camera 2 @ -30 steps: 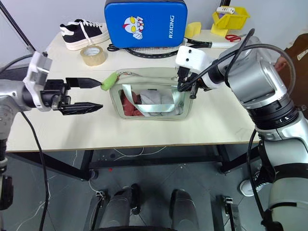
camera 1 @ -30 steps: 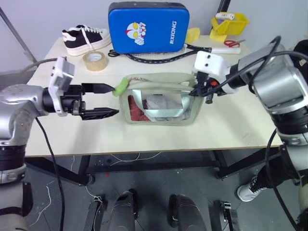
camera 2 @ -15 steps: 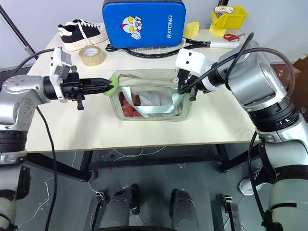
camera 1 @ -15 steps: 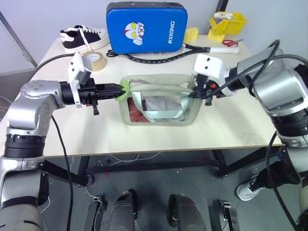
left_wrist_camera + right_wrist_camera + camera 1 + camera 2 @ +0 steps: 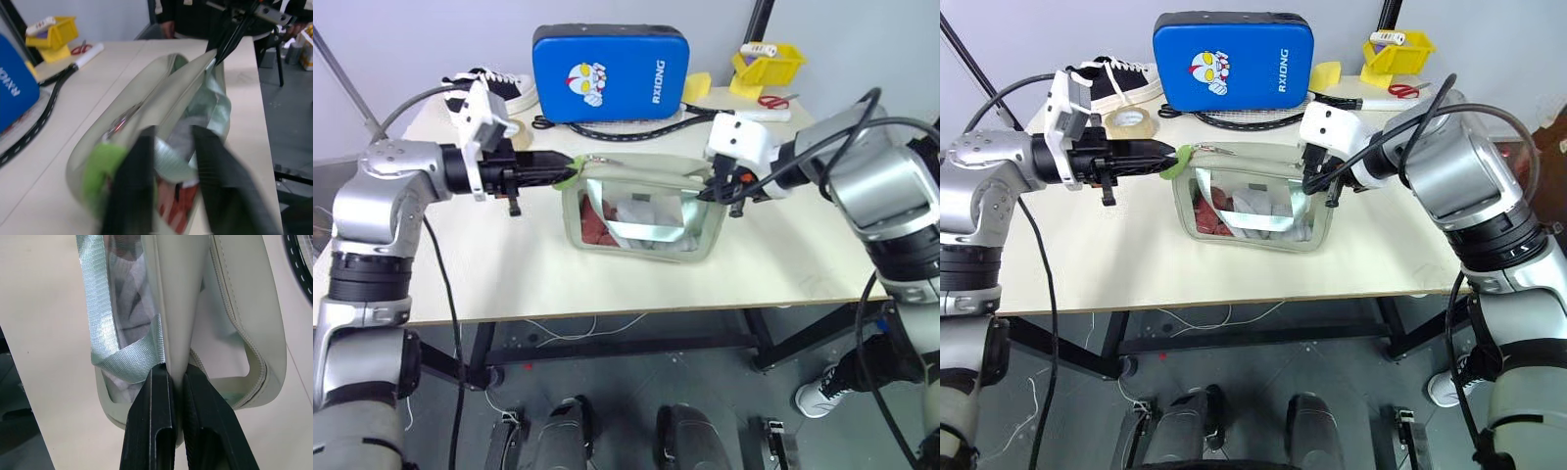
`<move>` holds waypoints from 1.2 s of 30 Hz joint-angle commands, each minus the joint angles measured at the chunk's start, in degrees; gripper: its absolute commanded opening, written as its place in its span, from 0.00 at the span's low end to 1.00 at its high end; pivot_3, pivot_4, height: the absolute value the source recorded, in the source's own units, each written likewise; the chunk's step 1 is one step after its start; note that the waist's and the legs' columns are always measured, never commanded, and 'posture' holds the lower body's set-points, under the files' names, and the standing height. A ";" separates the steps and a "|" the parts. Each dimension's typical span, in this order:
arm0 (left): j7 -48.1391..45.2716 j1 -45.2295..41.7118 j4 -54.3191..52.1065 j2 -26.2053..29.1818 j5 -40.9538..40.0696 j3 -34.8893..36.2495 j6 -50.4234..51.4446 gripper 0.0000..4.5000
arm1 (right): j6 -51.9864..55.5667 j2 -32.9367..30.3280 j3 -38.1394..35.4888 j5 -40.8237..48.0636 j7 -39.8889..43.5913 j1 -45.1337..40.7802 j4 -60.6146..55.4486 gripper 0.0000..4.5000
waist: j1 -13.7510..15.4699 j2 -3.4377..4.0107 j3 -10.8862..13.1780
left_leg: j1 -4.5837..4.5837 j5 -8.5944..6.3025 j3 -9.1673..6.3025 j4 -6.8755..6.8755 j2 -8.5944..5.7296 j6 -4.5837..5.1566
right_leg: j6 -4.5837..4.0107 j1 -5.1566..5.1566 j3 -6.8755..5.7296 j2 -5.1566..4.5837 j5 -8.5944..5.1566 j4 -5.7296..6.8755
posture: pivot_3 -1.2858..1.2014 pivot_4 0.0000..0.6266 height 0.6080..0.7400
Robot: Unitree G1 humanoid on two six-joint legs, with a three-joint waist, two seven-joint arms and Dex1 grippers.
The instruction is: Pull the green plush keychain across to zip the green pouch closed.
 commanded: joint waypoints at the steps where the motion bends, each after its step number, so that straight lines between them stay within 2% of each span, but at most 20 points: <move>1: -0.63 -0.08 0.48 1.94 0.76 1.97 -2.26 0.66 | -1.87 -0.88 -3.34 0.87 -0.49 -0.78 -2.51 0.00 | 0.03 -0.02 -0.03 | 0.00 0.00 0.00 0.01 0.00 0.00 | 0.00 0.02 0.00 0.00 0.00 0.00 | 0.52 0.00 0.87; 3: -0.91 1.14 0.75 2.77 1.95 1.60 -4.15 0.90 | -2.28 -0.82 -3.40 1.04 -0.62 -0.55 -2.51 0.00 | 0.20 -0.03 -0.07 | 0.00 -0.01 0.00 0.03 0.00 0.01 | 0.00 0.04 0.00 0.00 0.00 0.00 | 0.52 0.00 0.87; 4: -1.86 2.53 0.36 3.27 2.35 1.28 -5.36 0.99 | -2.41 -0.82 -3.42 1.14 -0.74 -0.34 -2.64 0.00 | 0.19 -0.04 -0.08 | 0.00 -0.03 0.00 0.03 0.00 0.02 | 0.00 0.04 0.00 0.00 0.00 0.00 | 0.52 0.00 0.87; 7: -1.76 4.48 1.01 3.52 4.38 0.30 -8.09 0.99 | -2.56 -0.88 -3.45 1.47 -1.03 0.09 -3.06 0.00 | 0.26 -0.04 -0.18 | 0.00 -0.03 0.00 0.03 0.00 0.02 | 0.00 0.04 0.00 -0.01 0.00 -0.01 | 0.52 0.00 0.87; 10: 2.68 3.73 5.31 0.41 7.30 -0.22 -10.93 0.99 | -2.44 -0.89 -3.62 1.84 -1.21 0.87 -4.03 0.00 | 0.44 -0.07 -0.35 | 0.00 -0.05 0.00 0.04 0.00 0.06 | 0.00 0.05 0.00 -0.01 0.00 0.01 | 0.52 0.00 0.87; 13: 4.41 2.71 6.40 -3.25 6.93 -0.08 -11.18 0.99 | -2.65 -0.88 -3.72 1.98 -1.72 1.83 -4.44 0.00 | 0.48 -0.15 -0.47 | 0.00 -0.05 0.00 0.08 0.00 0.06 | 0.00 0.09 0.00 -0.01 0.00 0.01 | 0.52 0.00 0.87; 18: 3.09 2.74 6.43 -4.72 6.44 -0.01 -9.84 0.99 | -2.01 -0.68 -4.22 2.75 -2.50 3.20 -5.89 0.00 | 0.24 -0.18 -0.53 | 0.01 0.02 0.00 0.10 0.00 0.07 | 0.01 0.09 0.00 -0.01 0.00 0.05 | 0.52 0.00 0.87; 20: 2.36 2.89 6.73 -4.47 7.02 -0.32 -10.40 0.79 | -1.62 -0.38 -4.43 3.02 -3.15 3.84 -6.23 0.00 | 0.22 -0.17 -0.58 | 0.05 0.06 0.00 0.09 0.00 0.07 | 0.01 0.10 0.00 -0.01 0.00 0.08 | 0.52 0.00 0.87; 26: 1.43 3.53 6.38 -3.60 7.45 -0.09 -10.05 0.10 | -2.50 0.29 -5.36 3.46 -5.19 6.41 -6.51 0.00 | 0.30 -0.18 -0.79 | 0.29 -0.07 -0.01 0.09 0.00 0.11 | 0.01 0.37 0.00 -0.01 0.00 0.05 | 0.52 0.00 0.87; 27: 1.22 3.67 5.98 -3.24 7.26 0.12 -9.79 0.02 | -2.54 0.41 -5.52 3.71 -5.54 6.82 -6.45 0.00 | 0.30 -0.19 -0.90 | 0.37 -0.08 0.00 0.07 0.00 0.10 | 0.01 0.45 -0.01 -0.01 0.00 0.02 | 0.52 0.00 0.87; 32: 1.25 3.72 4.13 -1.67 6.23 1.22 -7.39 0.02 | -4.46 0.83 -6.29 4.31 -6.73 8.83 -6.14 0.00 | 0.21 -0.19 -1.08 | 0.42 -0.10 -0.01 0.05 0.00 0.12 | 0.00 0.50 0.00 -0.01 0.00 0.01 | 0.52 0.00 0.87; 36: 0.56 2.84 -0.66 -2.51 1.12 2.49 -1.60 0.02 | -7.72 1.22 -6.69 4.55 -6.75 10.33 -6.23 0.00 | 0.26 -0.21 -1.18 | 0.42 -0.10 -0.01 0.07 0.00 0.13 | 0.00 0.53 -0.01 -0.01 0.00 0.01 | 0.52 0.00 0.87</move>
